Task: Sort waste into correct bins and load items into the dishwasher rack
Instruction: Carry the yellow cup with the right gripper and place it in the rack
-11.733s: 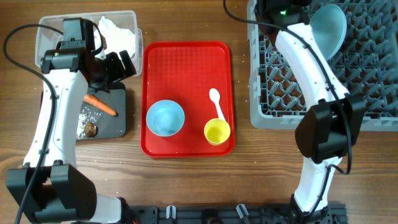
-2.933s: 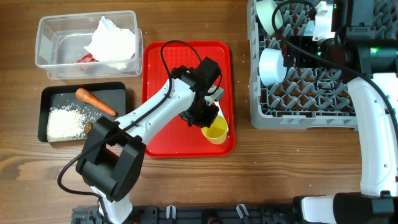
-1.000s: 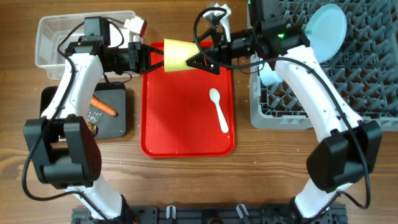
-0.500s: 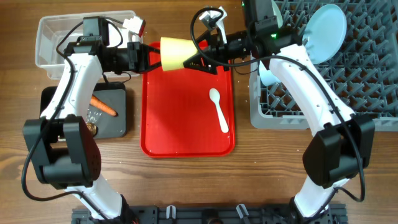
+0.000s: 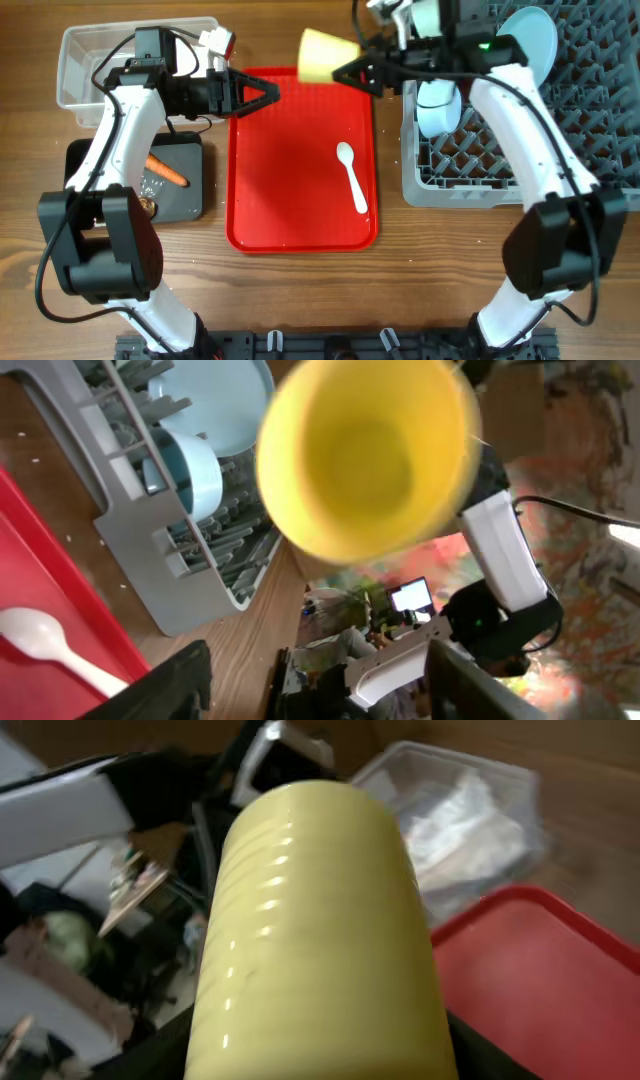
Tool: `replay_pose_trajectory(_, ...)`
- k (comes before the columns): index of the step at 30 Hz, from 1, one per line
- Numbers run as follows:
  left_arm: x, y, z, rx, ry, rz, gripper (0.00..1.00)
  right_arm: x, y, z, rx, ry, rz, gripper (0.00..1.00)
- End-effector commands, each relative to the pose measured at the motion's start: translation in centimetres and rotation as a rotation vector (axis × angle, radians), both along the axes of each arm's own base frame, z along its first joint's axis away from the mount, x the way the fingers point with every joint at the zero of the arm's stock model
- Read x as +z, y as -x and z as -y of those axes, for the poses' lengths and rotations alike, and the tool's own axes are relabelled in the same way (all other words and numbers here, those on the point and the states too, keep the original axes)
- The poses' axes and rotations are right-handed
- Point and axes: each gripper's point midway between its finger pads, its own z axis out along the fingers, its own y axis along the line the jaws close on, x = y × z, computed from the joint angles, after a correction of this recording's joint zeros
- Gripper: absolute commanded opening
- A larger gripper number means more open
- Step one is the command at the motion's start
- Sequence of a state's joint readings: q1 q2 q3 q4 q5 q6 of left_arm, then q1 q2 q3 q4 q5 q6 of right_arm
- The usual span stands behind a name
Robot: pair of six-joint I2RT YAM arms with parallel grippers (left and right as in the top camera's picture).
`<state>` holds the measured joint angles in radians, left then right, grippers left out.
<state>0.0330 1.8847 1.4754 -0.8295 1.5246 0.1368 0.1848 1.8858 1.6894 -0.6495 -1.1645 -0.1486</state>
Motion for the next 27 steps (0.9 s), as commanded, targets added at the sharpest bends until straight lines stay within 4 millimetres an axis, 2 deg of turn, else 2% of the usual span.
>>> replay_pose_trajectory(1,0.1,-0.4,-0.1,0.033,-0.1,0.058,0.72,0.1,-0.9,3.8,-0.242,0.163,-0.071,0.53)
replay_pose_trajectory(3,-1.3,-0.9,-0.4,0.063,-0.183,0.055,0.8,-0.5,-0.7,5.8,-0.346,0.253,-0.118,0.53)
replay_pose_trajectory(4,-2.4,-1.3,-0.7,0.089,-0.252,0.053,0.96,-0.7,-0.3,7.0,-0.399,0.314,-0.132,0.53)
replay_pose_trajectory(5,-3.6,-1.8,-1.2,0.115,-0.323,0.052,1.0,-0.8,0.3,8.2,-0.462,0.375,-0.157,0.53)
replay_pose_trajectory(8,-6.5,-2.9,-2.9,0.188,-0.519,0.045,1.0,-1.1,2.5,12.2,-0.633,0.571,-0.192,0.54)
replay_pose_trajectory(12,-8.5,-3.7,-4.6,0.242,-0.666,0.039,1.0,-1.6,5.6,16.4,-0.799,0.761,-0.278,0.55)
replay_pose_trajectory(16,-9.3,-4.0,-5.5,0.267,-0.733,0.036,1.0,-3.4,9.0,17.9,-0.798,0.885,-0.417,0.55)
replay_pose_trajectory(18,-9.5,-4.1,-5.8,0.274,-0.754,0.036,1.0,-4.2,10.8,19.5,-0.83,0.986,-0.486,0.55)
replay_pose_trajectory(20,-9.5,-4.1,-5.9,0.276,-0.758,0.035,1.0,-4.6,11.1,20.4,-0.868,1.028,-0.502,0.55)
replay_pose_trajectory(24,-9.6,-4.1,-6.0,0.279,-0.768,0.035,1.0,-5.9,11.7,20.5,-0.852,1.057,-0.533,0.55)
replay_pose_trajectory(27,-9.6,-4.1,-6.0,0.279,-0.768,0.035,1.0,-7.3,11.2,20.5,-0.852,1.057,-0.532,0.55)
